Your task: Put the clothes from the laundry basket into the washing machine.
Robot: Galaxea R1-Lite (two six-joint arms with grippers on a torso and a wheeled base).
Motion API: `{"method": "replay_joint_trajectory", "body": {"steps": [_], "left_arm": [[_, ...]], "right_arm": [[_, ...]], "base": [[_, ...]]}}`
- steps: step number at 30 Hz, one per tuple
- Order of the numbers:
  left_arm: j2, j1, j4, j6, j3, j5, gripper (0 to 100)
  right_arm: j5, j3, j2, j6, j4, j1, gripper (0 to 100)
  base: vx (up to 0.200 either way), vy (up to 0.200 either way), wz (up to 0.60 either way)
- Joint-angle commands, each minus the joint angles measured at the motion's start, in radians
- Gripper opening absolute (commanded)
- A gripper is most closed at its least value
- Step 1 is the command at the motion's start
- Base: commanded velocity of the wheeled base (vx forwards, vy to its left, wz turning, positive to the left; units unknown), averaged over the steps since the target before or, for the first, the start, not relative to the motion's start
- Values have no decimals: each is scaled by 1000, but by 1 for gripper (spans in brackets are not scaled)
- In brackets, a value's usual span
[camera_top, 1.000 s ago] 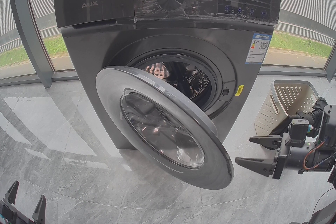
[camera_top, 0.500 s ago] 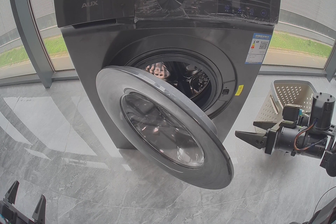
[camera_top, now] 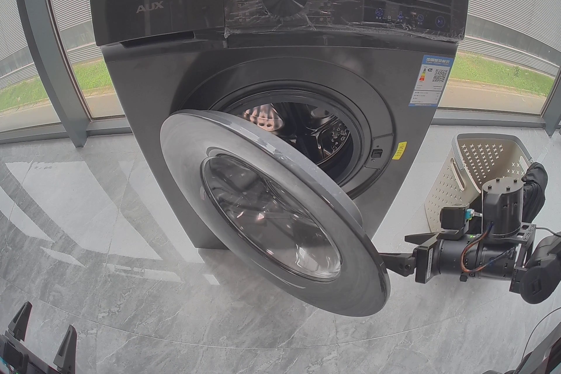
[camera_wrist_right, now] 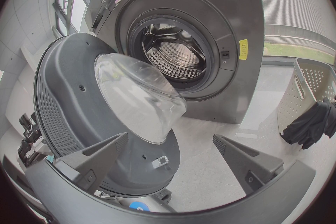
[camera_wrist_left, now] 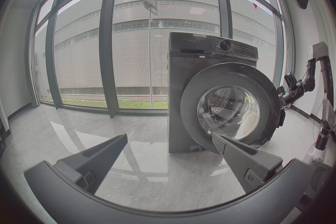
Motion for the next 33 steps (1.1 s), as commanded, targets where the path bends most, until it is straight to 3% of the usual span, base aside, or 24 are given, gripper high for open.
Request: {"method": "replay_joint_trajectory", "body": {"steps": [1,7,10,18,26,33], "left_arm": [[-18,0,0,-1,18,0,100],[-18,0,0,-1,18,0,100],[-18,0,0,-1,18,0,100],[-18,0,0,-1,18,0,100],[-18,0,0,-1,18,0,100],[-18,0,0,-1,18,0,100]], "right_arm": [[1,27,12,1,-4,68,100],[-2,54,17,13,-79,170,100],[-2,48,20,13,-102,163,100],[-20,-36,143,12,-221,65,100],[-109,-164,301,7,-243,4,100],[-158,-276,445,-2,-240,-16,100]], "base": [[0,0,0],[0,0,0],[0,0,0],[0,0,0],[0,0,0],[0,0,0]]}}
